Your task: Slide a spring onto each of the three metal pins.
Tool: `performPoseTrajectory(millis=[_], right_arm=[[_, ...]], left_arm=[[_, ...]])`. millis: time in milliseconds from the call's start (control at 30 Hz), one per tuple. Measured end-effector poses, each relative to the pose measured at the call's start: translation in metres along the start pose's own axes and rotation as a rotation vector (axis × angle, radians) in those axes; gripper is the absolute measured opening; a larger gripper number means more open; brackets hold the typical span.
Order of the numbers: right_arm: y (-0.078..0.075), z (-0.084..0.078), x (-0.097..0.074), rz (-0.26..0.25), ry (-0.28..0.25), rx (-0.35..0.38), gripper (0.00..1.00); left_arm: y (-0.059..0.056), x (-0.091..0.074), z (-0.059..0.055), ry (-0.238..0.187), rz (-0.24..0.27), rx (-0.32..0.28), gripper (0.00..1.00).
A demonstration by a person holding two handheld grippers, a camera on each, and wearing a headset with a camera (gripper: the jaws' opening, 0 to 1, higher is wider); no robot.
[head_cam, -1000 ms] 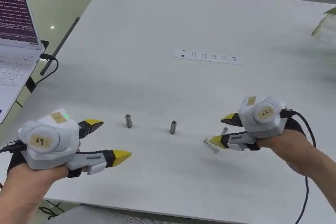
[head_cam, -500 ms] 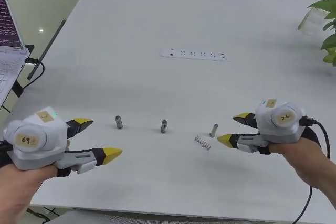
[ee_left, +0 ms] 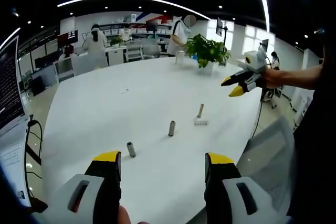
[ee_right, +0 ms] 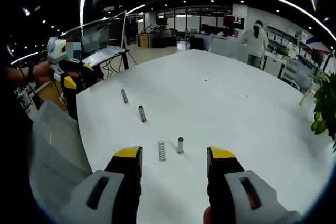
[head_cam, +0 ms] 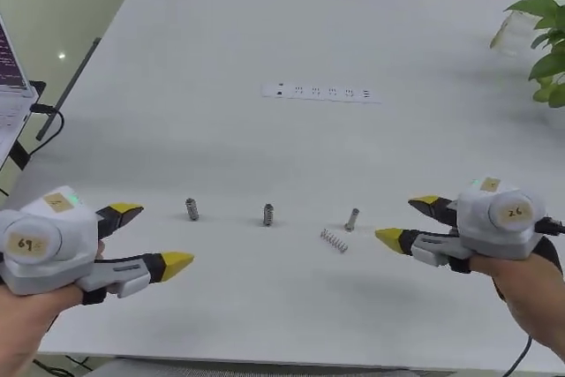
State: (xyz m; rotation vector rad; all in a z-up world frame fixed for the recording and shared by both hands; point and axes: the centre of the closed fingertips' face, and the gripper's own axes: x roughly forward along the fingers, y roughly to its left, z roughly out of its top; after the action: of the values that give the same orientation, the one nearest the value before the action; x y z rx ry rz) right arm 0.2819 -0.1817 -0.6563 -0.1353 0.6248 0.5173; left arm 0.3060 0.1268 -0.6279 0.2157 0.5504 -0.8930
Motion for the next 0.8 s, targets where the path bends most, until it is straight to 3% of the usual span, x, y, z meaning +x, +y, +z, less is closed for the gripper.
performPoseTrajectory(millis=[333, 500, 800], right_arm=[[-0.006, -0.005, -0.018, -0.03, -0.041, 0.047, 0.51], [-0.001, -0.011, -0.025, -0.029, -0.053, 0.065, 0.54], [0.004, -0.014, -0.025, -0.012, -0.051, 0.078, 0.58]], left_arm=[[-0.001, 0.003, 0.002, 0.007, -0.004, 0.006, 0.6], [-0.003, 0.01, 0.007, 0.007, -0.011, 0.012, 0.6], [-0.011, 0.021, 0.012, 0.021, -0.043, 0.043, 0.6]])
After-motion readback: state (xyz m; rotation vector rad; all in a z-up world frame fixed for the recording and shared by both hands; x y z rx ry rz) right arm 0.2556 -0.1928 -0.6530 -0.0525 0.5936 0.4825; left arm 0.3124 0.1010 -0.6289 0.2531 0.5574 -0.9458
